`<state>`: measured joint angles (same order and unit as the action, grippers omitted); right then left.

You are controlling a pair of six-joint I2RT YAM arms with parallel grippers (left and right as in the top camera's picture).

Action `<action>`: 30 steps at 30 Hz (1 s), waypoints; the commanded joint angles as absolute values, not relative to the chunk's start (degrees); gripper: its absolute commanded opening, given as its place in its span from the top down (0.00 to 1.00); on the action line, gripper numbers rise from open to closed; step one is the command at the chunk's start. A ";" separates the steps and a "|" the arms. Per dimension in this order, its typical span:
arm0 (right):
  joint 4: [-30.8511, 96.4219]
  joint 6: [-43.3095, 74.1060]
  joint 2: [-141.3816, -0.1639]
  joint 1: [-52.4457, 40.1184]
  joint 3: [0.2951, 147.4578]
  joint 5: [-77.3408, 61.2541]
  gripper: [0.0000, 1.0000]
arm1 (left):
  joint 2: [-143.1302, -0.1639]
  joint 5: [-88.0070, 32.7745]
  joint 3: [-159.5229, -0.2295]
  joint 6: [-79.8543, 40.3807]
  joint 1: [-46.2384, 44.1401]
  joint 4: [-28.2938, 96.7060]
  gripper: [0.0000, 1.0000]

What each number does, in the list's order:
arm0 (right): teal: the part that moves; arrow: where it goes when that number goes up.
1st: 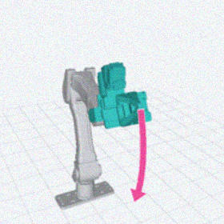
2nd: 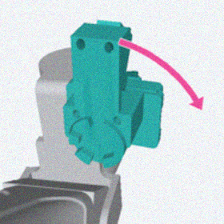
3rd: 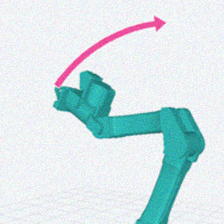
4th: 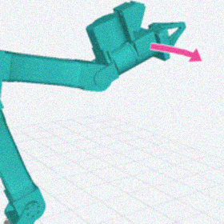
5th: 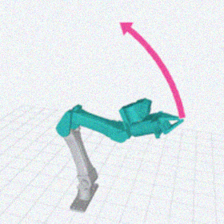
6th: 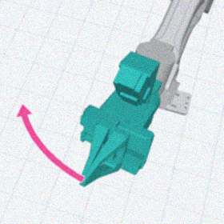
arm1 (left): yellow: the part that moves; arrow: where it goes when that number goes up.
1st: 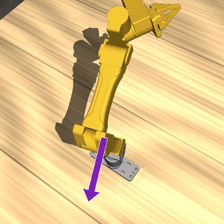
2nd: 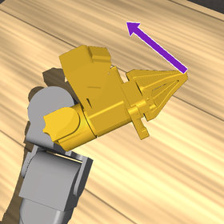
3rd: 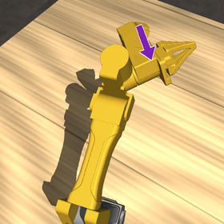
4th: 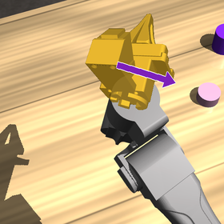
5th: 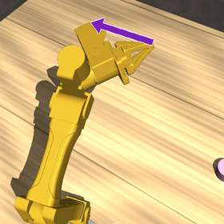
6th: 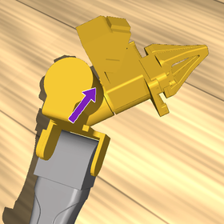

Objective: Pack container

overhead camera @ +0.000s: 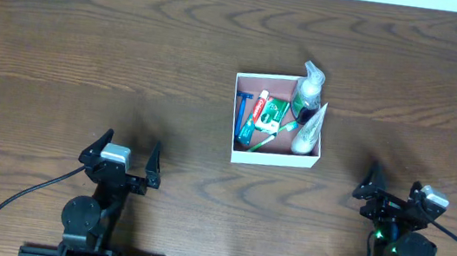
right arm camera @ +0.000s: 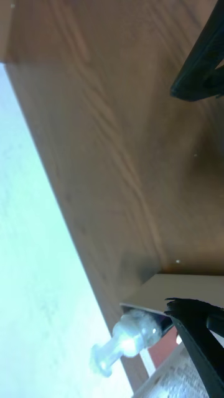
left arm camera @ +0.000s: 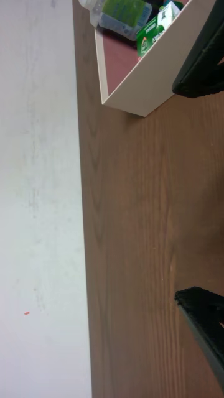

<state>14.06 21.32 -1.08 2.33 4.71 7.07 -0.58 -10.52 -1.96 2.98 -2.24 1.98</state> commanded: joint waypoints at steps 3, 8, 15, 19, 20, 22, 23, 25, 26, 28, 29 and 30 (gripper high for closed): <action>13.87 19.20 -0.27 1.78 4.34 6.59 0.01 | -0.23 -10.50 -0.23 2.72 -1.89 2.90 0.02; 13.15 19.20 -0.27 1.78 4.19 7.16 0.01 | -0.23 -10.50 -0.23 2.72 -1.89 2.90 0.02; 4.36 19.22 -0.27 1.80 1.65 7.92 0.01 | -0.23 -10.50 -0.23 2.72 -1.89 2.90 0.02; -1.04 19.20 -0.27 1.74 0.32 8.16 0.01 | -0.23 -10.50 -0.23 2.72 -1.89 2.90 0.02; -1.67 19.20 -0.27 1.74 0.32 8.36 0.01 | -0.23 -10.50 -0.23 2.72 -1.89 2.90 0.02; -2.66 19.20 -0.27 1.74 0.32 8.71 0.01 | -0.23 -10.50 -0.23 2.70 -1.89 2.90 0.02; -3.11 19.20 -0.27 1.74 0.32 8.78 0.01 | -0.23 -10.50 -0.23 2.72 -1.89 2.90 0.02; -3.36 19.22 -0.27 1.74 0.32 8.64 0.01 | -0.23 -10.48 -0.23 2.72 -1.89 2.90 0.02; -3.20 19.20 -0.27 1.74 0.32 8.29 0.01 | -0.23 -10.50 -0.23 2.72 -1.89 2.90 0.02; -2.52 19.20 -0.27 1.74 0.32 8.10 0.01 | -0.23 -10.50 -0.23 2.72 -1.89 2.90 0.02; -2.07 19.18 -0.27 1.74 0.32 8.12 0.01 | -0.23 -10.50 -0.23 2.72 -1.89 2.90 0.02; -1.45 18.90 -0.27 1.74 0.32 8.12 0.01 | -0.23 -10.50 -0.23 2.72 -1.89 2.90 0.02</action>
<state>-2.11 20.25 -0.67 2.33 0.60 7.68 -0.58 -10.52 -1.96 2.98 -2.24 1.98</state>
